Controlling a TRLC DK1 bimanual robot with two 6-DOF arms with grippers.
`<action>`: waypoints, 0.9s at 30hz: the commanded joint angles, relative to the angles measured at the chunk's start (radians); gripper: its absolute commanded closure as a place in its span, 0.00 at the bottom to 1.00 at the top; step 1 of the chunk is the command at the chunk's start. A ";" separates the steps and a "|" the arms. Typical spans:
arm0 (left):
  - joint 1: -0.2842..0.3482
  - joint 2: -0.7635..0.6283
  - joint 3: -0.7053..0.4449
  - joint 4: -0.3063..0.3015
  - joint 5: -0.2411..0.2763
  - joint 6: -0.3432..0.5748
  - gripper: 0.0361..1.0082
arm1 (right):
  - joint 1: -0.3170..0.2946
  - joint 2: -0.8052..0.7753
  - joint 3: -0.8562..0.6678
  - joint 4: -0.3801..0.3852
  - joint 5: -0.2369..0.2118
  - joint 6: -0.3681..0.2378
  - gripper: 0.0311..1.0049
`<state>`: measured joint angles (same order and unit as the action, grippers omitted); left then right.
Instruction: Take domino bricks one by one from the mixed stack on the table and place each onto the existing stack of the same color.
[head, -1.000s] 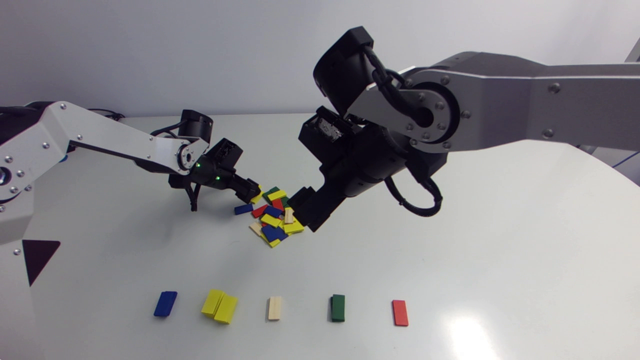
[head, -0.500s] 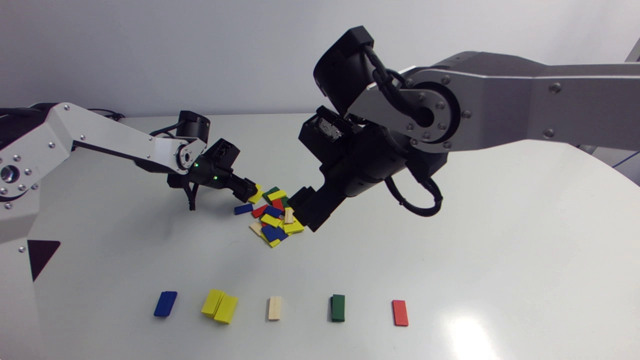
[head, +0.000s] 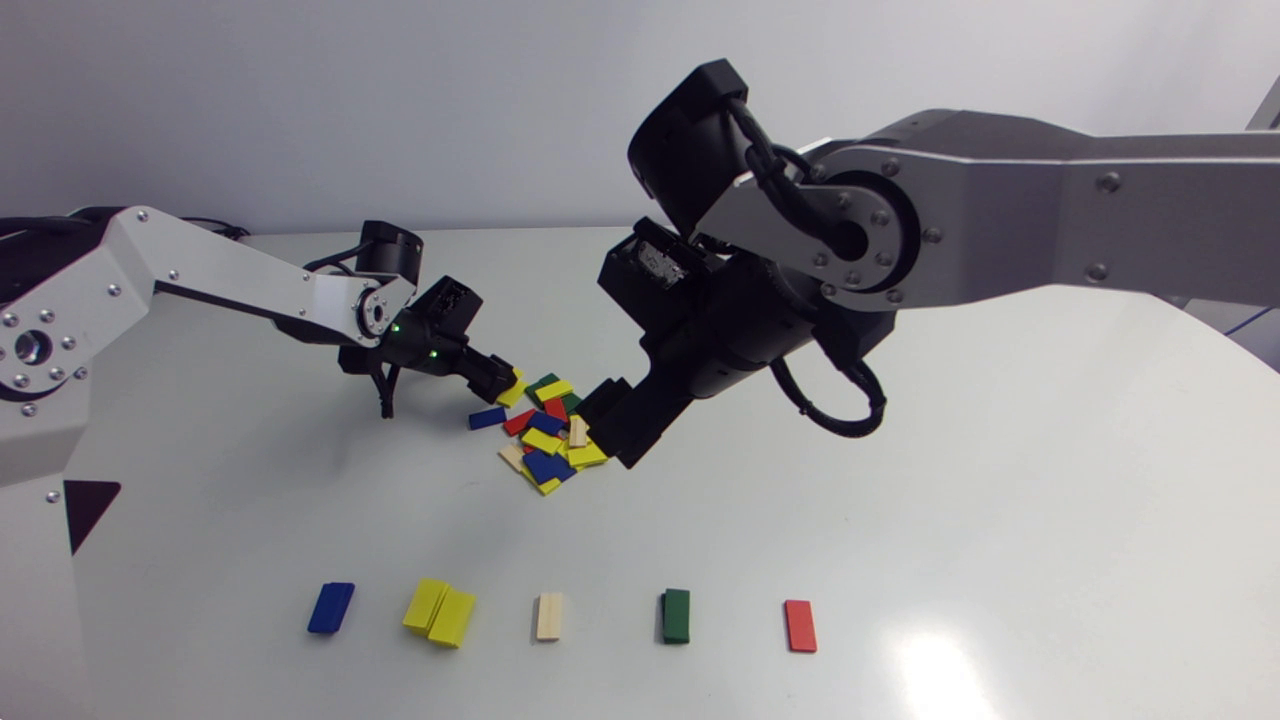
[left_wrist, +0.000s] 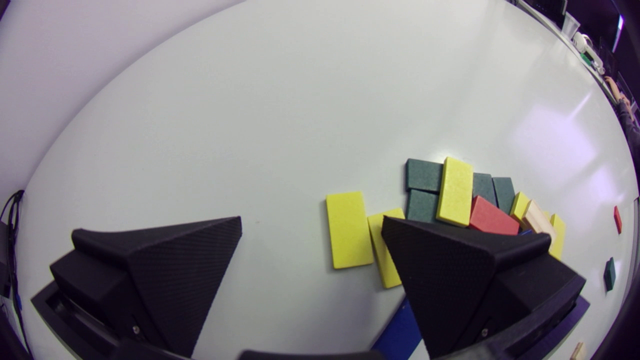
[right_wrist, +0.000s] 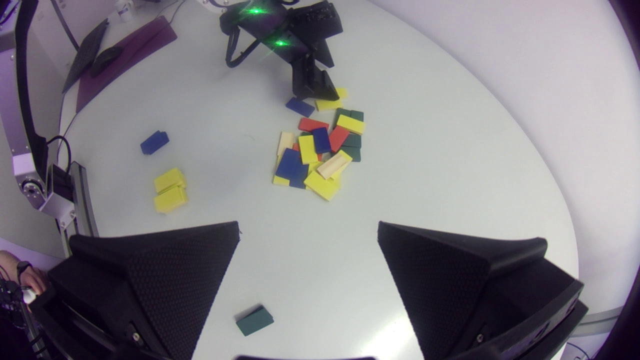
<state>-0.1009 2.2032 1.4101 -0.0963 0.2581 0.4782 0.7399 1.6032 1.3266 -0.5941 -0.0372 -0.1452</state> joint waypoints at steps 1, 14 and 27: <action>0.017 0.029 0.027 0.006 0.007 0.013 0.01 | 0.007 -0.017 -0.023 0.008 -0.004 0.018 0.04; 0.036 0.027 0.018 0.006 0.007 0.025 0.01 | 0.010 -0.017 -0.026 0.008 -0.004 0.018 0.04; 0.013 0.006 0.004 0.004 0.009 0.020 0.01 | 0.009 -0.020 -0.026 0.008 -0.004 0.018 0.04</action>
<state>-0.0807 2.2036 1.4105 -0.0963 0.2581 0.4858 0.7406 1.5993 1.3262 -0.5945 -0.0372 -0.1452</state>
